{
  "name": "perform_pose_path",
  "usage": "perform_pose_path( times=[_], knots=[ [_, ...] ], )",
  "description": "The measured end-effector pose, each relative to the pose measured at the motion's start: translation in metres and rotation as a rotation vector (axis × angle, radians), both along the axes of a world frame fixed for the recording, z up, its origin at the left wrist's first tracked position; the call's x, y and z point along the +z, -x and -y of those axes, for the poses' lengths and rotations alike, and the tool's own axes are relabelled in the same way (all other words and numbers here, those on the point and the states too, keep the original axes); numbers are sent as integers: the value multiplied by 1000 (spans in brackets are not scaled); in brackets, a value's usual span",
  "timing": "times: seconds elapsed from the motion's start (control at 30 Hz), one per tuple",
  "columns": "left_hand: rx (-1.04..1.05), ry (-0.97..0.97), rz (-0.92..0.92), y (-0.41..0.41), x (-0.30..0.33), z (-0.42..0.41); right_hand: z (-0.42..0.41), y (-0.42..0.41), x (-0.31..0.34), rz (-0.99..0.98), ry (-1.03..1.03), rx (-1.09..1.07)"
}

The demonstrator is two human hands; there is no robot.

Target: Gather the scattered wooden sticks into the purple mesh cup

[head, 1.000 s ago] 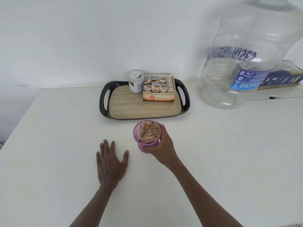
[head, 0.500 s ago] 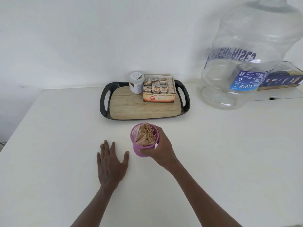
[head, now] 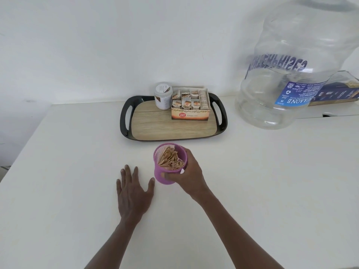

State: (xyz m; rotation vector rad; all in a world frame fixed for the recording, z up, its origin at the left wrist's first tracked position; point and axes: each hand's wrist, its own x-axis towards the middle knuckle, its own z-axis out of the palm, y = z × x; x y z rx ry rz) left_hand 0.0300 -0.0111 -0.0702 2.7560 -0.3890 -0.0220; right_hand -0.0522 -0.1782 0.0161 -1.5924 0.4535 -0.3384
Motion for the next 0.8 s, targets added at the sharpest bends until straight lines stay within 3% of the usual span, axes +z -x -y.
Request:
perform_pose_path(
  times=[0.5, 0.8],
  knots=[
    [-22, -19, -27, -2, -3, -4, -9, -3, -8, -60, -104, 79],
    [-13, 1, -4, -1, -3, -2, -3, 2, -12, -75, -50, 142]
  ],
)
